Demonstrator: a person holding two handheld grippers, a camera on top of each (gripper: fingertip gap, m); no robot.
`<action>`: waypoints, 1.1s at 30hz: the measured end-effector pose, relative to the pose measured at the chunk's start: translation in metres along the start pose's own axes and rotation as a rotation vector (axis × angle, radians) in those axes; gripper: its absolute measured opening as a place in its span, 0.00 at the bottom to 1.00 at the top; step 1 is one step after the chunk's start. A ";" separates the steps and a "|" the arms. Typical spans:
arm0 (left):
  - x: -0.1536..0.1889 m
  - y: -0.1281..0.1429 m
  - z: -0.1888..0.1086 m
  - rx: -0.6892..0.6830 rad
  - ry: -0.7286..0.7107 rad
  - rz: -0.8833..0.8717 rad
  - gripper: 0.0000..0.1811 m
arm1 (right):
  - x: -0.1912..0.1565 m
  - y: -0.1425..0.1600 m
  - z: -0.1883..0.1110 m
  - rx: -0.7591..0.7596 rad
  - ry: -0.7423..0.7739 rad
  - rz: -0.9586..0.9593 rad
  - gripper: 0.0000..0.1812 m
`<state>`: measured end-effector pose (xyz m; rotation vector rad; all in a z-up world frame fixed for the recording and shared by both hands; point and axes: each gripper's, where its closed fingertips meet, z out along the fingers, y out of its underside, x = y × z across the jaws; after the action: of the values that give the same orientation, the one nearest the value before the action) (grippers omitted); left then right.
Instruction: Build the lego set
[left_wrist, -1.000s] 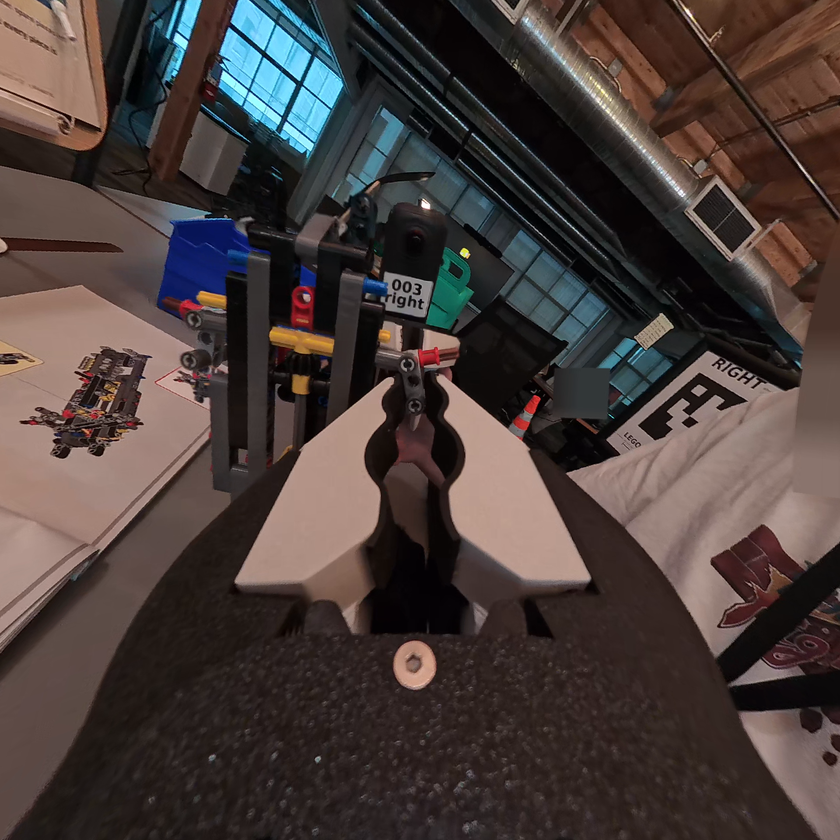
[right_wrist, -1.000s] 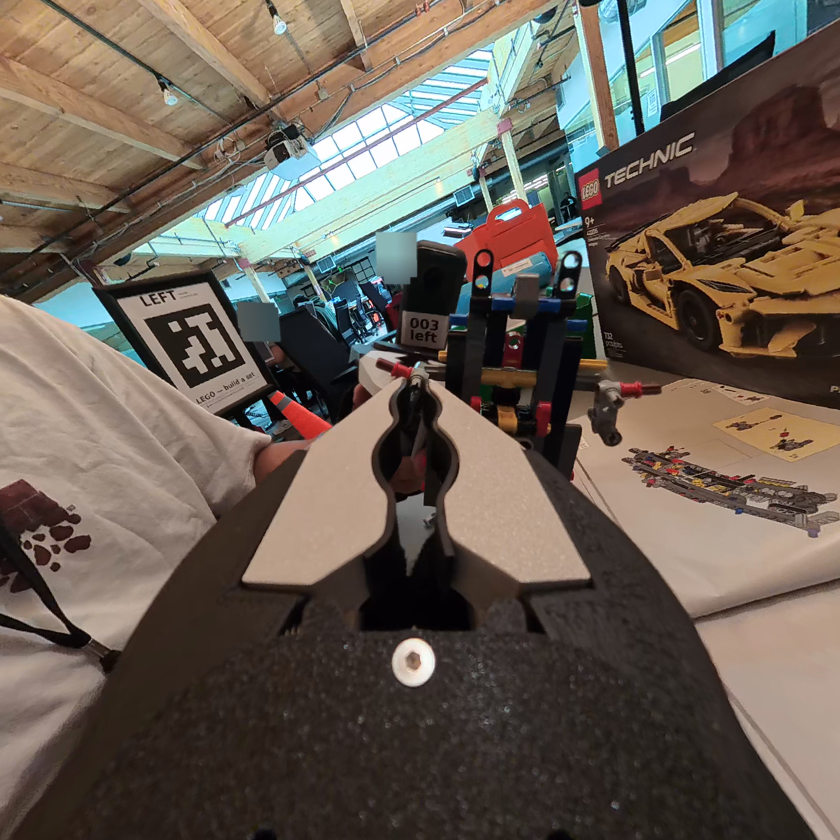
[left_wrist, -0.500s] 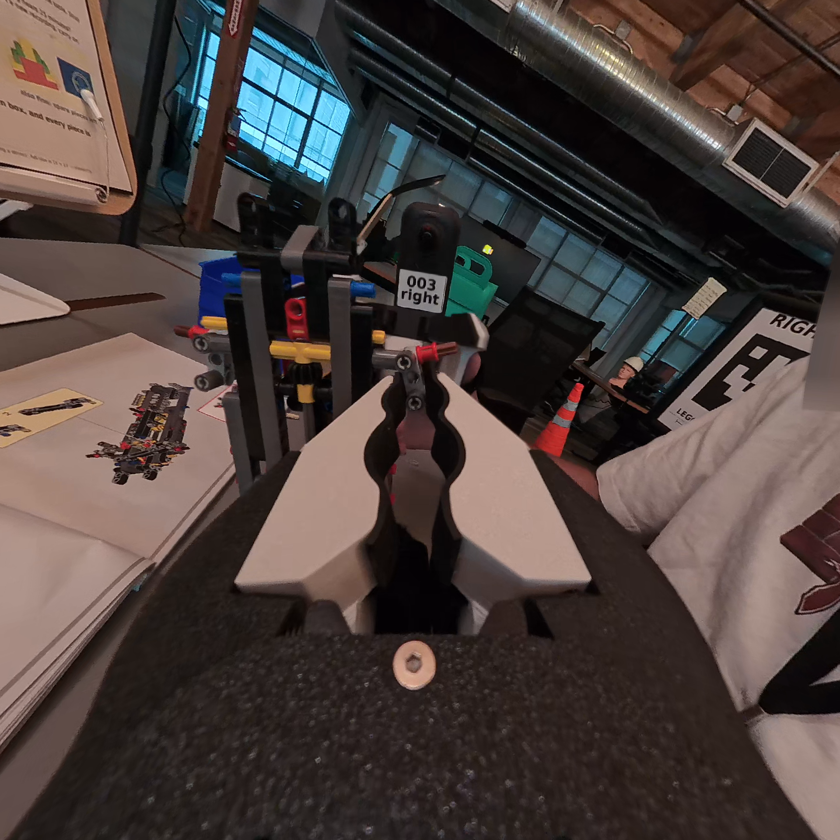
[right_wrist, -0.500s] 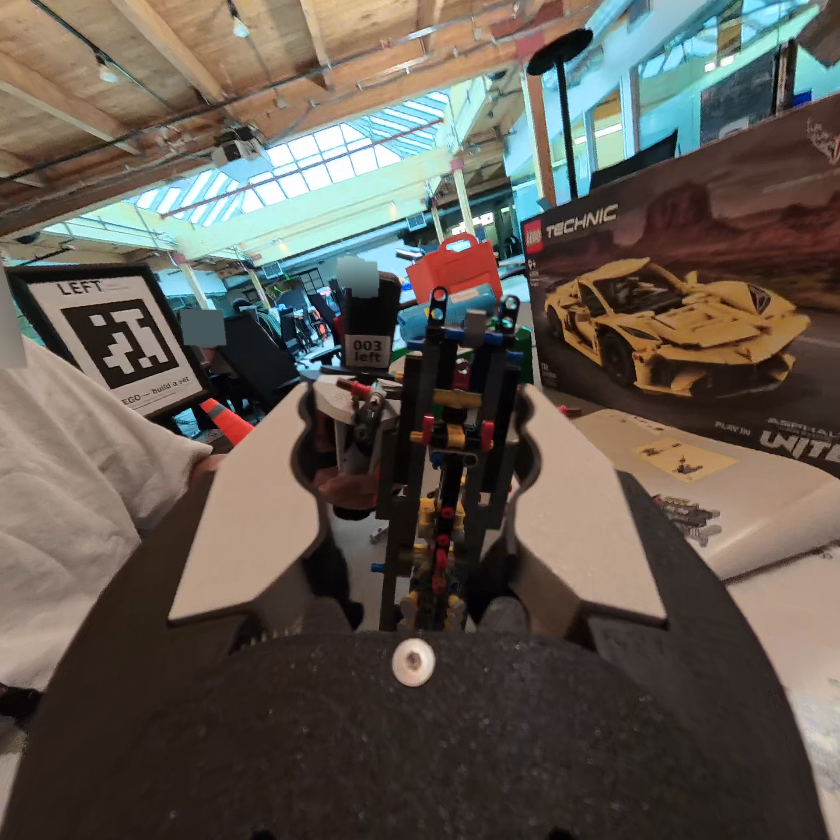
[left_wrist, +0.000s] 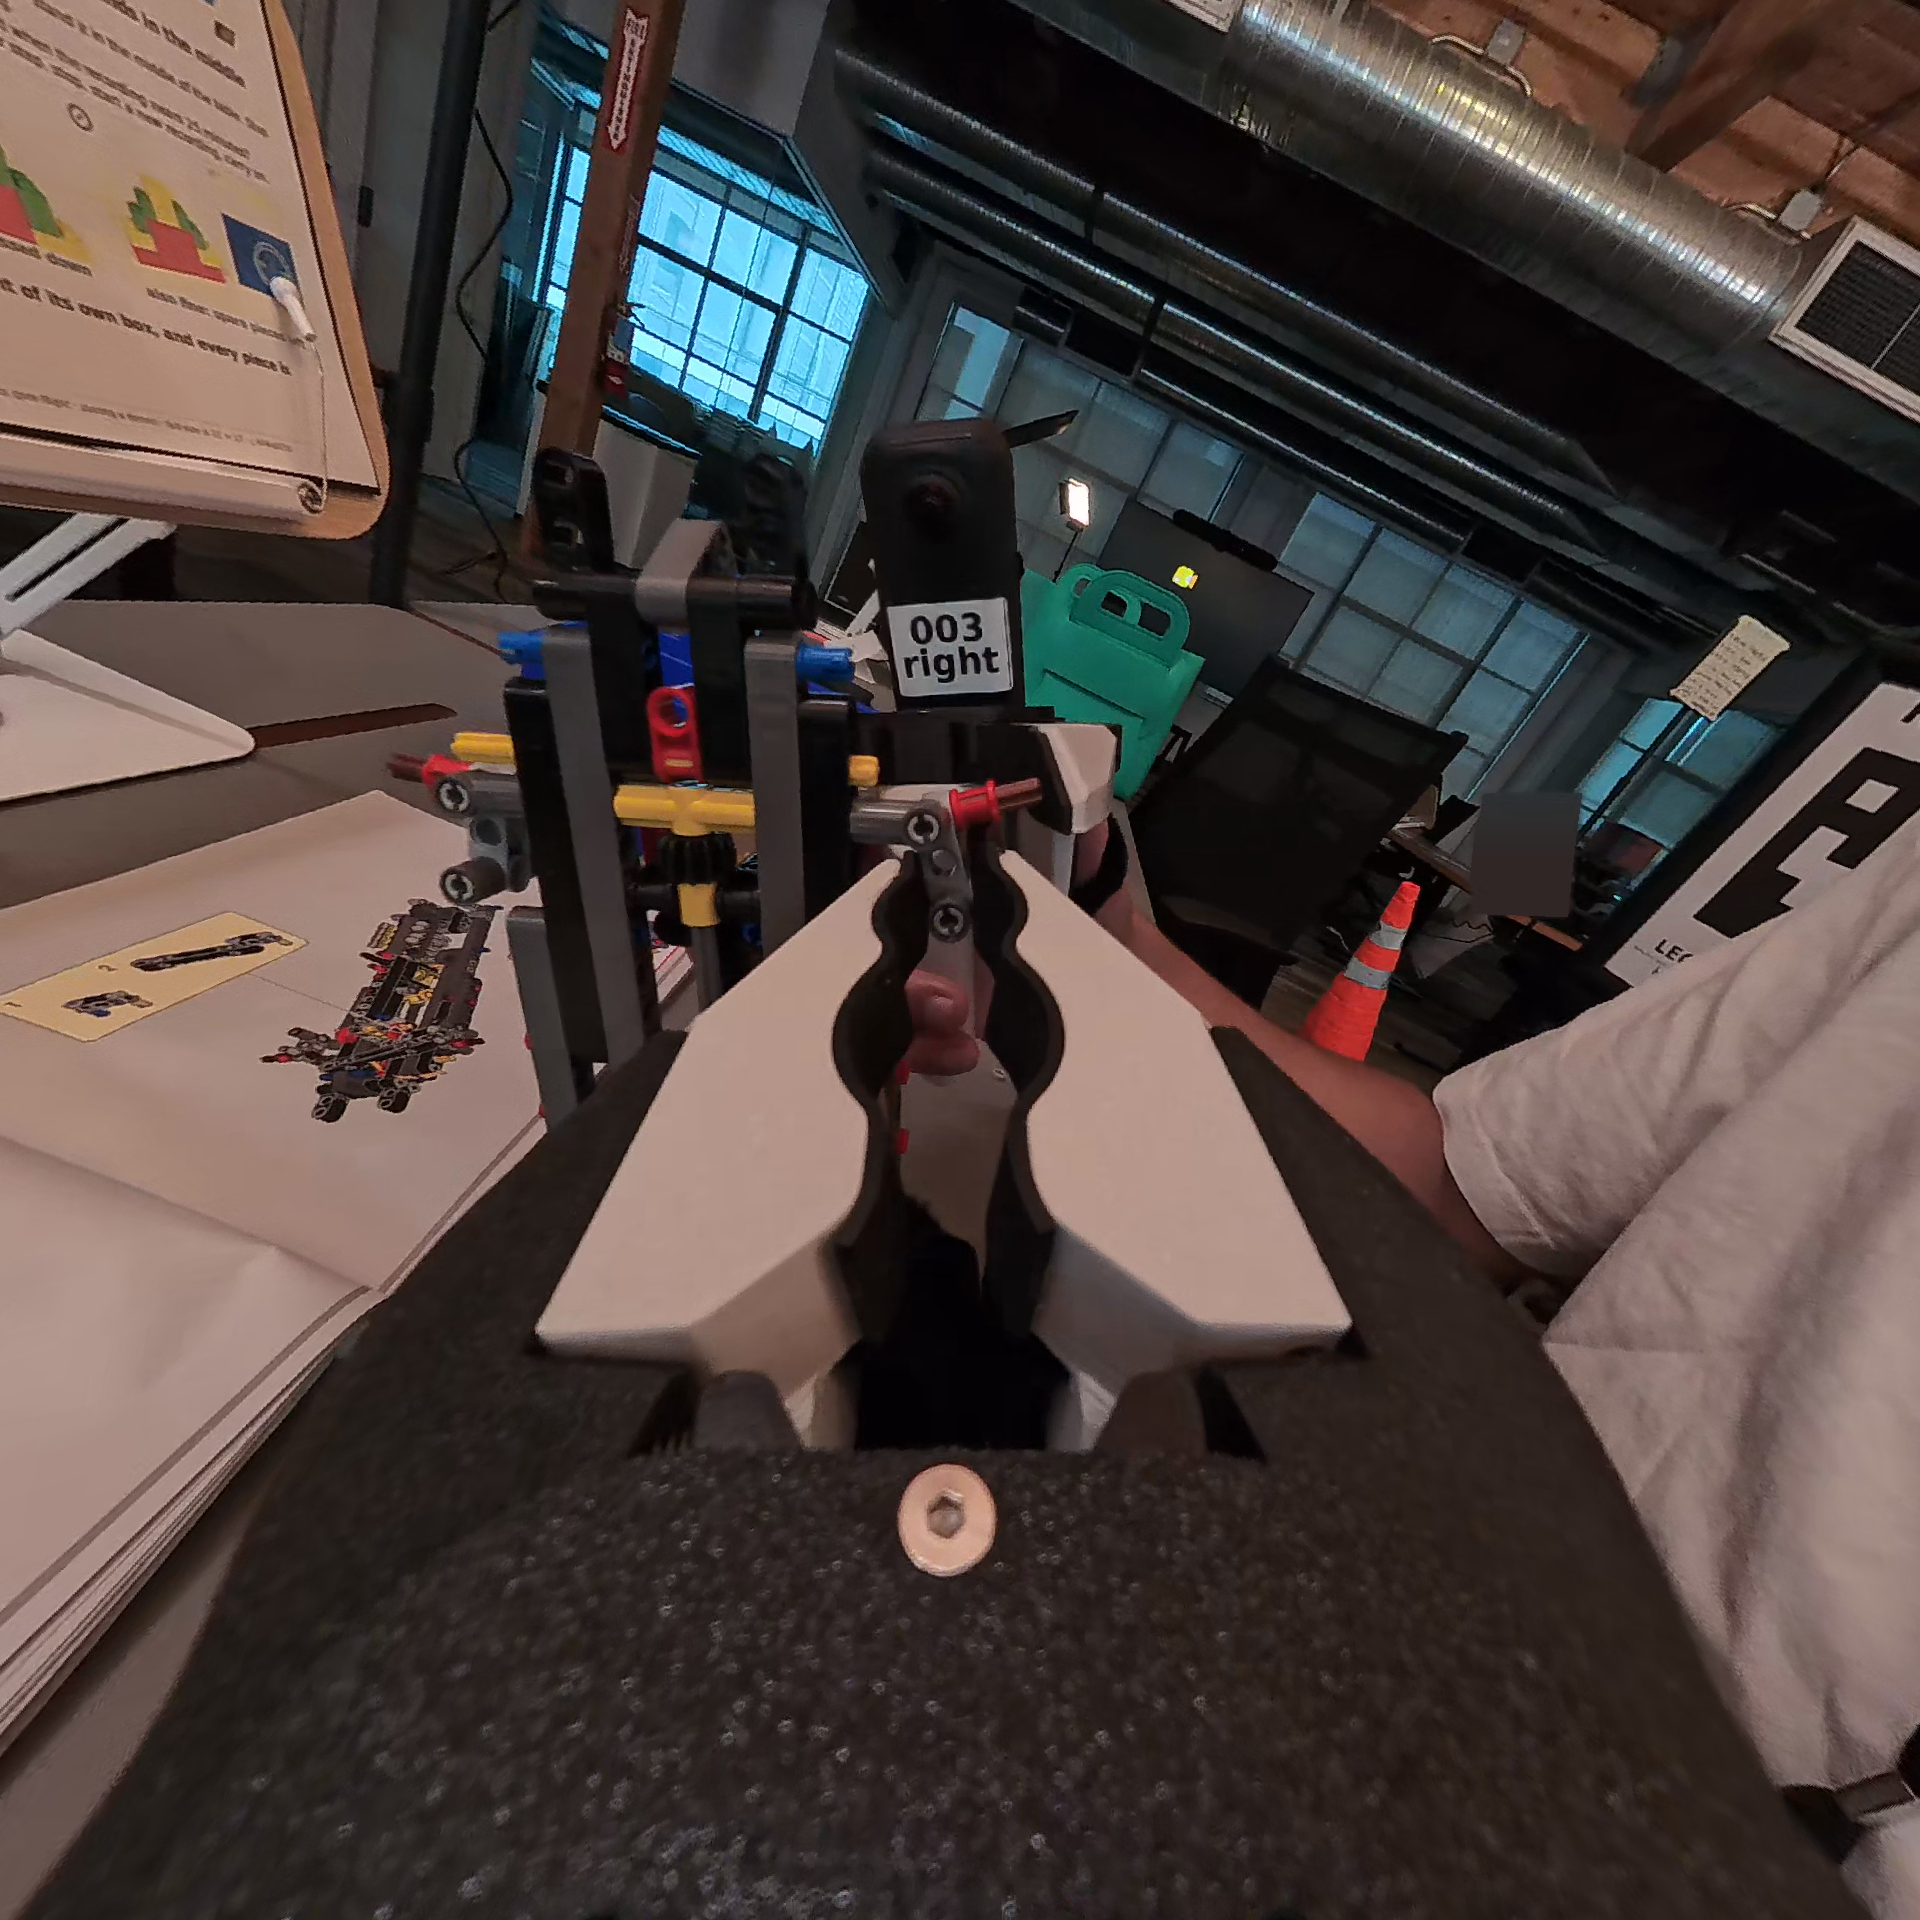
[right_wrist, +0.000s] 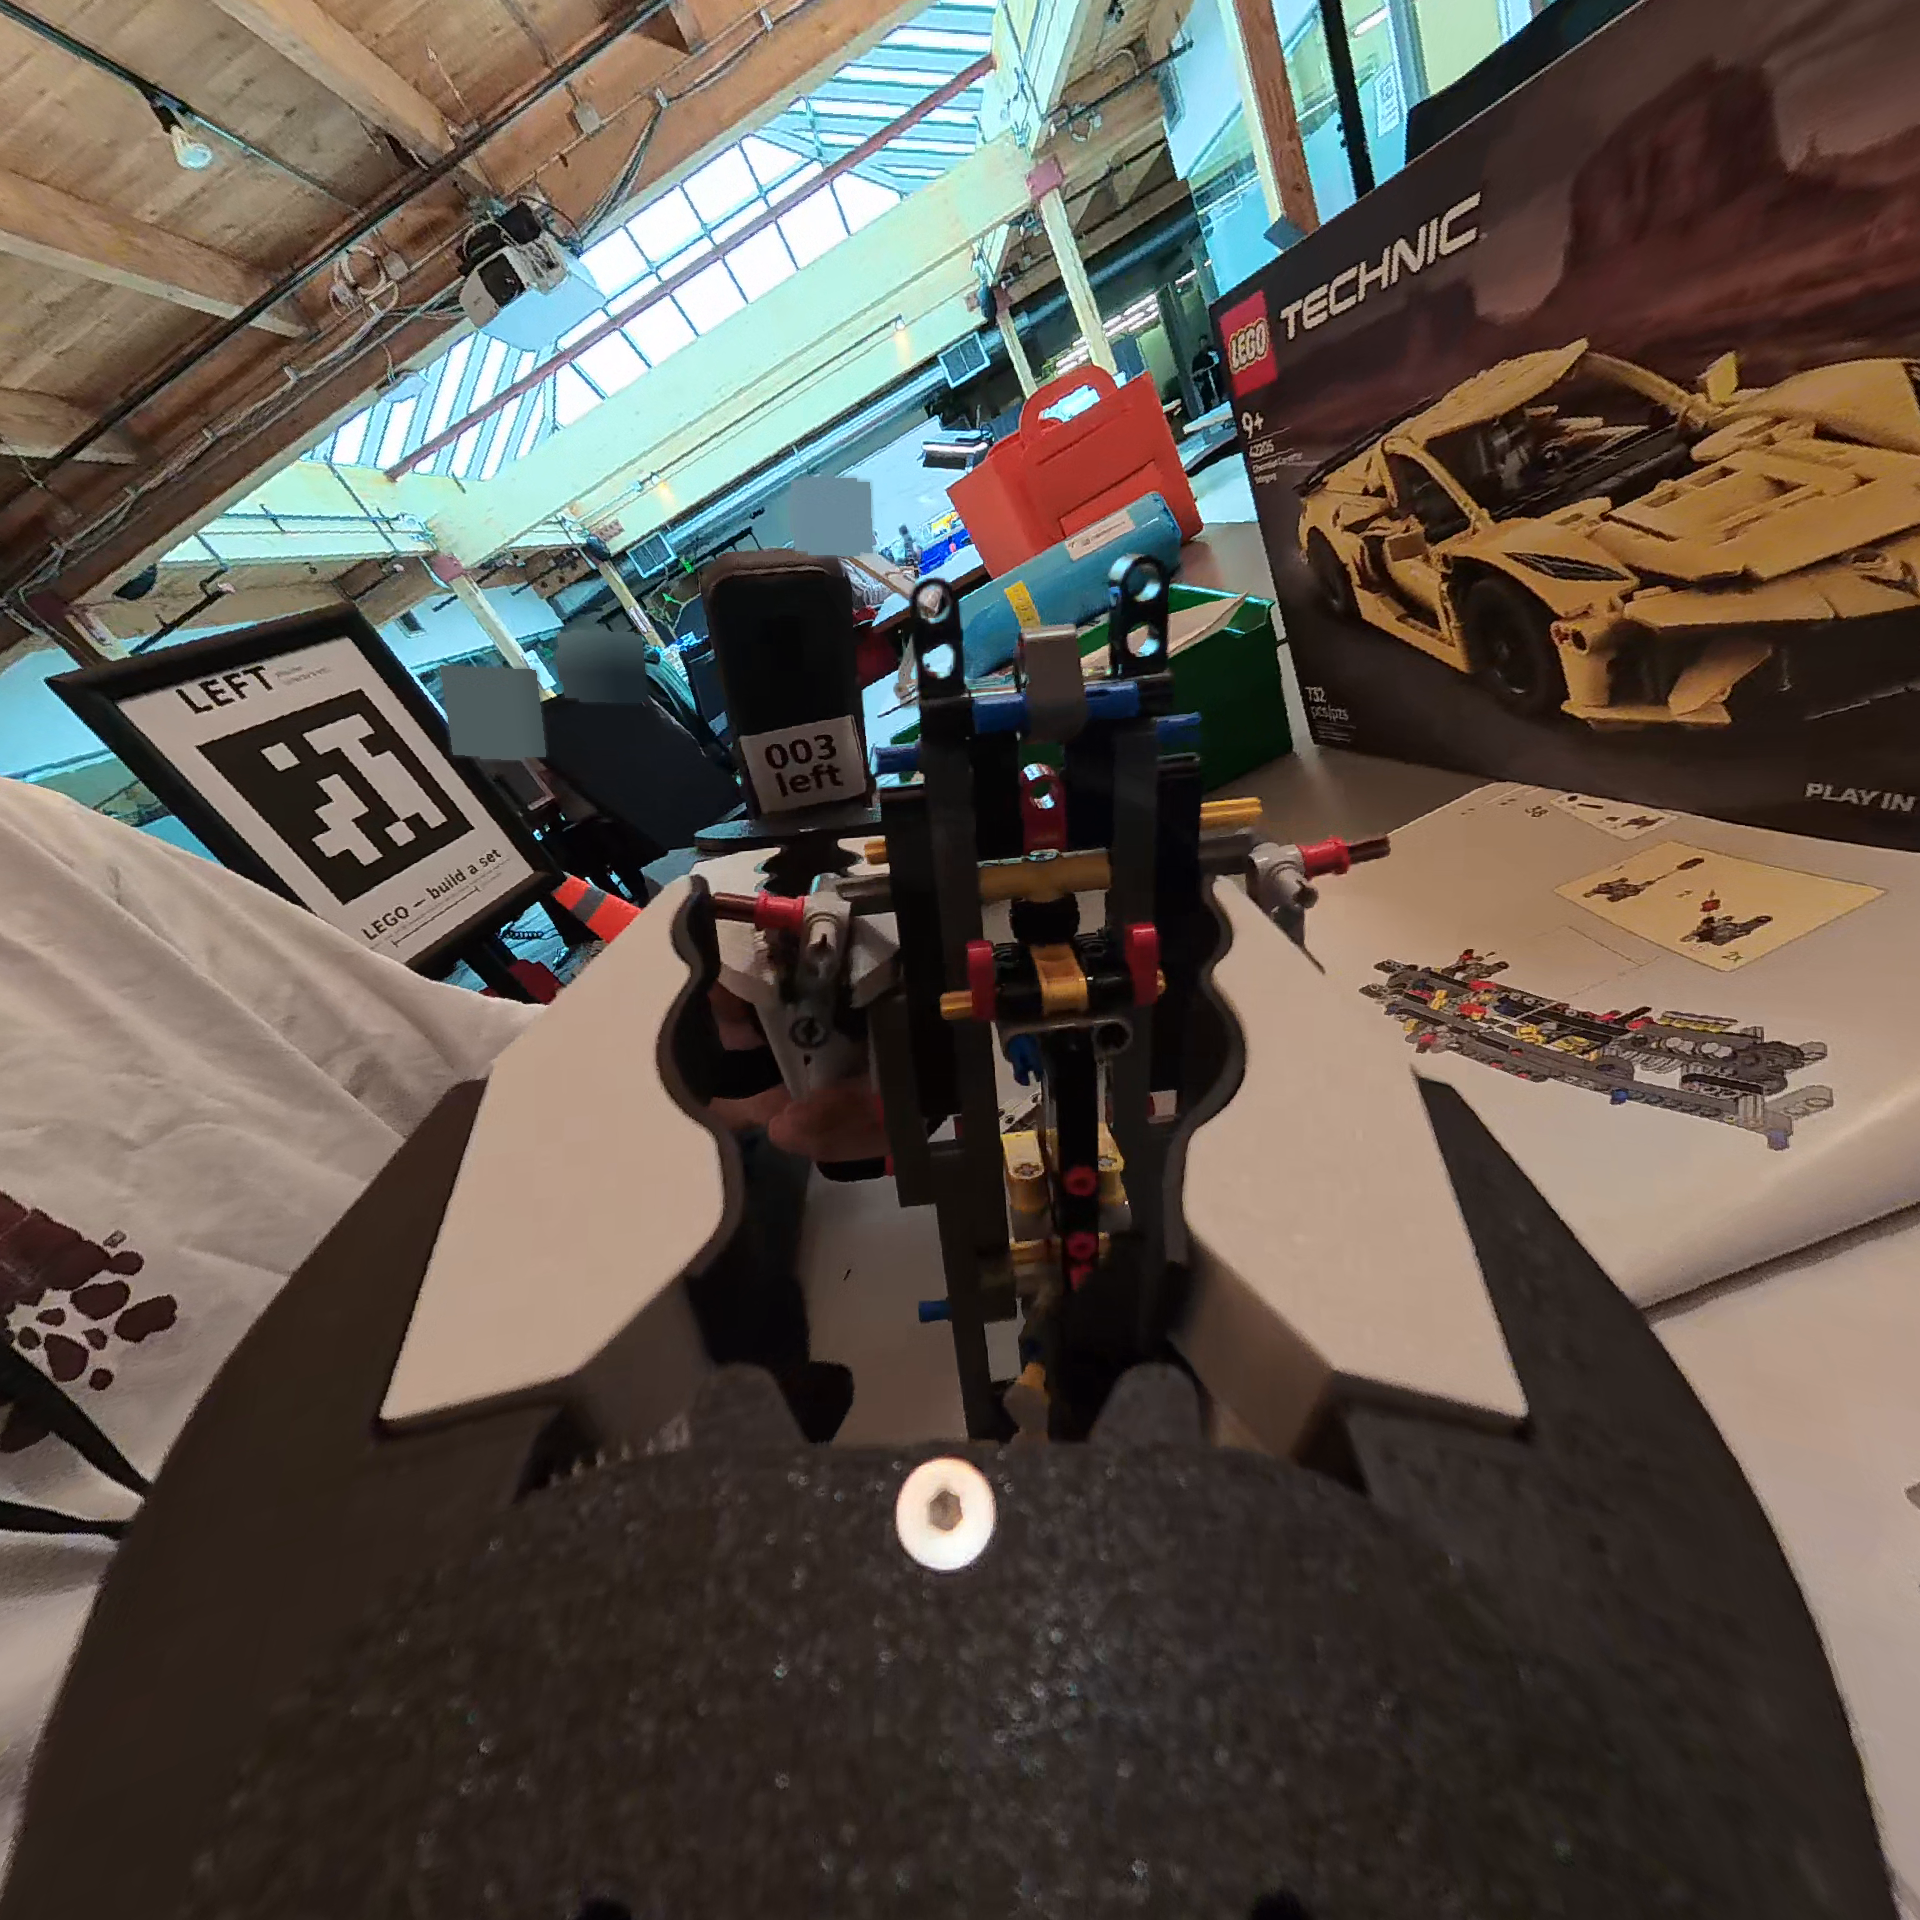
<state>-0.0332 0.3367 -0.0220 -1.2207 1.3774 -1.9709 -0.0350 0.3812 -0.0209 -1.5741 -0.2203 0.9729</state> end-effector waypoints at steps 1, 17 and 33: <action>0.000 0.000 0.000 -0.002 0.004 0.001 0.04 | 0.000 0.000 0.000 -0.001 -0.001 0.000 0.49; 0.000 -0.005 -0.018 -0.005 0.063 -0.011 0.04 | 0.012 0.043 -0.063 -0.196 0.233 -0.100 0.34; -0.003 -0.002 -0.023 -0.013 0.057 0.052 0.04 | -0.009 0.201 -0.066 -0.959 0.419 -0.209 0.13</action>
<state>-0.0510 0.3517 -0.0238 -1.1316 1.4377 -1.9777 -0.0702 0.2730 -0.1991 -2.5152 -0.5996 0.3317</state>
